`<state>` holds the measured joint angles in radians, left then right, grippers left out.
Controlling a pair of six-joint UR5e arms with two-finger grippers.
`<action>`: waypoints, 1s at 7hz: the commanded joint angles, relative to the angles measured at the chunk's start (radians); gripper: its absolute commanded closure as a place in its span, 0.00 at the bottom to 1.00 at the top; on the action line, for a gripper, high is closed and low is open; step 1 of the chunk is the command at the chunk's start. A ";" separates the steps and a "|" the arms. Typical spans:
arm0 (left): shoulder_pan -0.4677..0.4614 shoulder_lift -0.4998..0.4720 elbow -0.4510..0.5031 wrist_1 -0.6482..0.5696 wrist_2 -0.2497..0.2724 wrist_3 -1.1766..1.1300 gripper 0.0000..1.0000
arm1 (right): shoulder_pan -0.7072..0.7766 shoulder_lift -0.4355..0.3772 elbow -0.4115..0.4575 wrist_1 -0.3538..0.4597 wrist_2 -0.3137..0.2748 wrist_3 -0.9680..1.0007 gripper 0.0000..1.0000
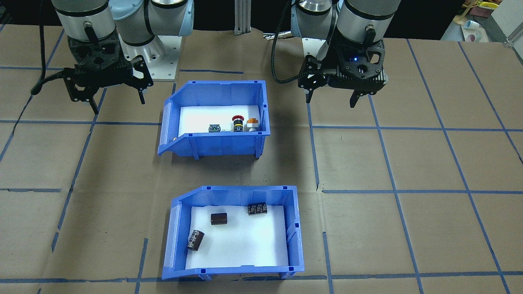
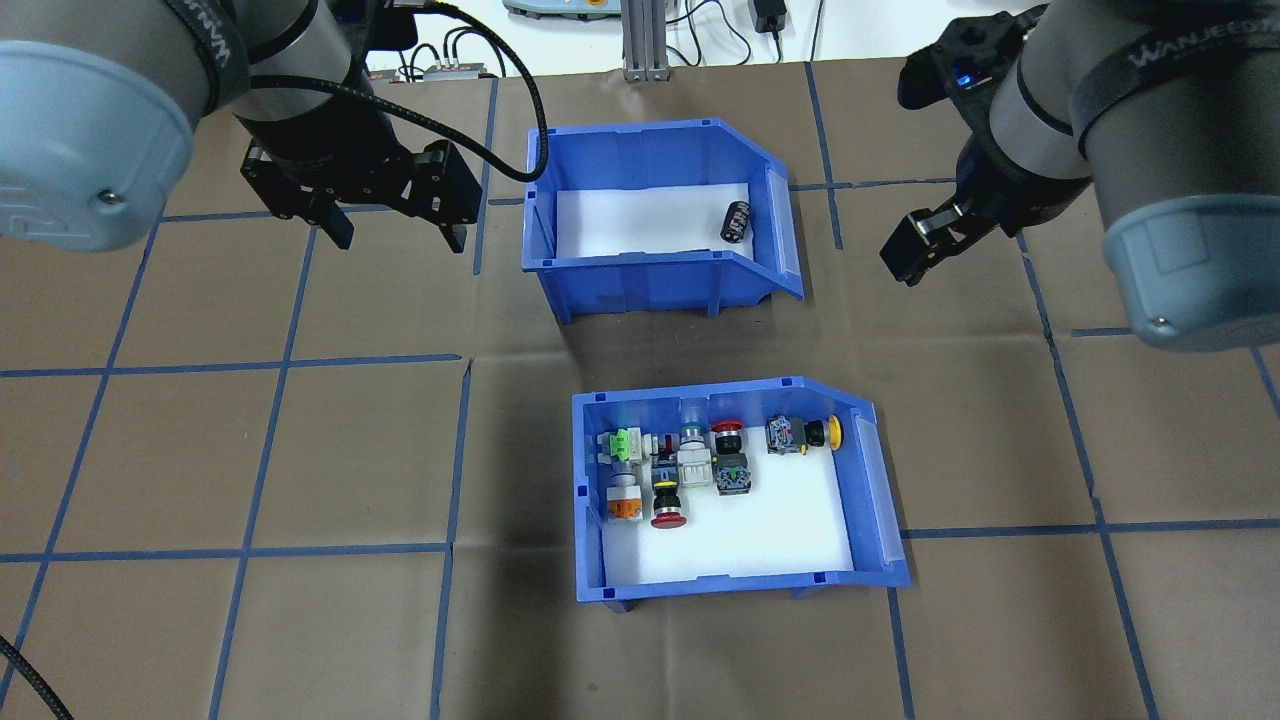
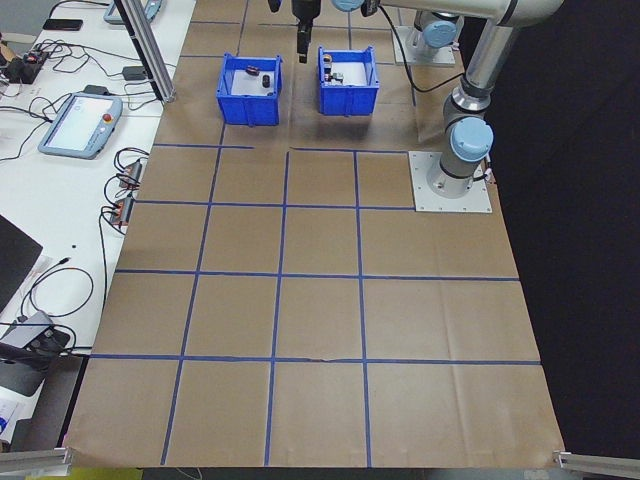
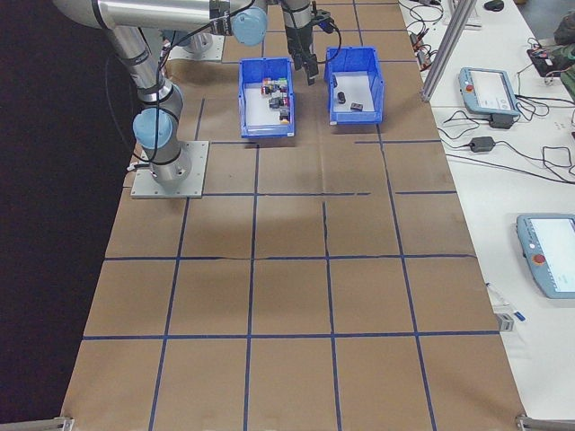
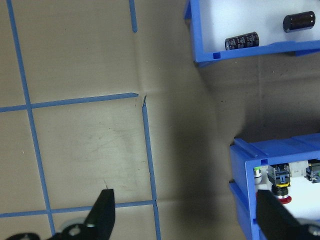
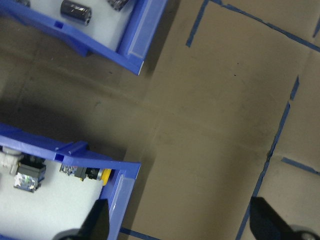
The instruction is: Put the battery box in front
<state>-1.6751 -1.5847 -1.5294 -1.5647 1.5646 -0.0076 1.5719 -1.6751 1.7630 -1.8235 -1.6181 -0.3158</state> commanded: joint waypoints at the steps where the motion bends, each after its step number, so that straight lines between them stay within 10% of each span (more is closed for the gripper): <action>1: 0.000 0.000 0.000 0.000 0.000 -0.002 0.01 | -0.006 0.076 -0.093 0.019 0.000 0.240 0.00; 7: 0.000 -0.001 -0.001 0.000 -0.001 -0.003 0.01 | -0.006 0.126 -0.152 0.162 0.029 0.391 0.00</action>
<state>-1.6751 -1.5853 -1.5299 -1.5646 1.5643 -0.0099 1.5662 -1.5470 1.6107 -1.6704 -1.5861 0.0738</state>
